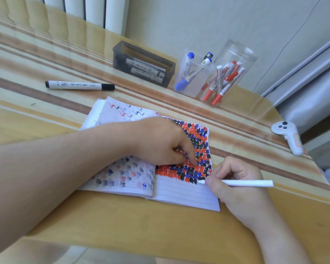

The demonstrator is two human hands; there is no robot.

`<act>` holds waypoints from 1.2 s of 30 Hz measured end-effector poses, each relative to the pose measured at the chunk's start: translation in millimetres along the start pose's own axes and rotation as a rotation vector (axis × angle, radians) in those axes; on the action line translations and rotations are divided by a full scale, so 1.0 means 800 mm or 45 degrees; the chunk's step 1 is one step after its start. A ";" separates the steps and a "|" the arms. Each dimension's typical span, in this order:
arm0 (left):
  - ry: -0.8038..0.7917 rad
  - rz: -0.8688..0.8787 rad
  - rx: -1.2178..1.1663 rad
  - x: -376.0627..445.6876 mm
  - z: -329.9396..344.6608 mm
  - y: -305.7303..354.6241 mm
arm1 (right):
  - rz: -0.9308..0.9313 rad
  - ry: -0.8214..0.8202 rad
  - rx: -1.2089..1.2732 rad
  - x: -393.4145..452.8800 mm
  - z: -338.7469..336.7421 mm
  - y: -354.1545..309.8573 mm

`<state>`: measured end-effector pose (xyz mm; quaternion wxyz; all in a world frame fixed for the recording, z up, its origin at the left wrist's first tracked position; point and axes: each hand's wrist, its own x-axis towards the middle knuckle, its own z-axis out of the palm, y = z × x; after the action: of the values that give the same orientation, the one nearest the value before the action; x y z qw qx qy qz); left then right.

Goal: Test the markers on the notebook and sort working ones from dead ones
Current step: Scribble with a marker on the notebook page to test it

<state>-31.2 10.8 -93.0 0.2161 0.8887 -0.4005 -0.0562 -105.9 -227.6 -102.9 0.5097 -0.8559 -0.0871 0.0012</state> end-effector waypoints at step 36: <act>-0.043 -0.057 0.024 0.000 0.000 0.004 | -0.028 0.027 -0.008 0.002 0.001 -0.001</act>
<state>-33.0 8.9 -91.8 0.1999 0.8983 -0.3846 -0.0721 -104.9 -226.1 -102.7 0.5079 -0.8565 -0.0911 -0.0139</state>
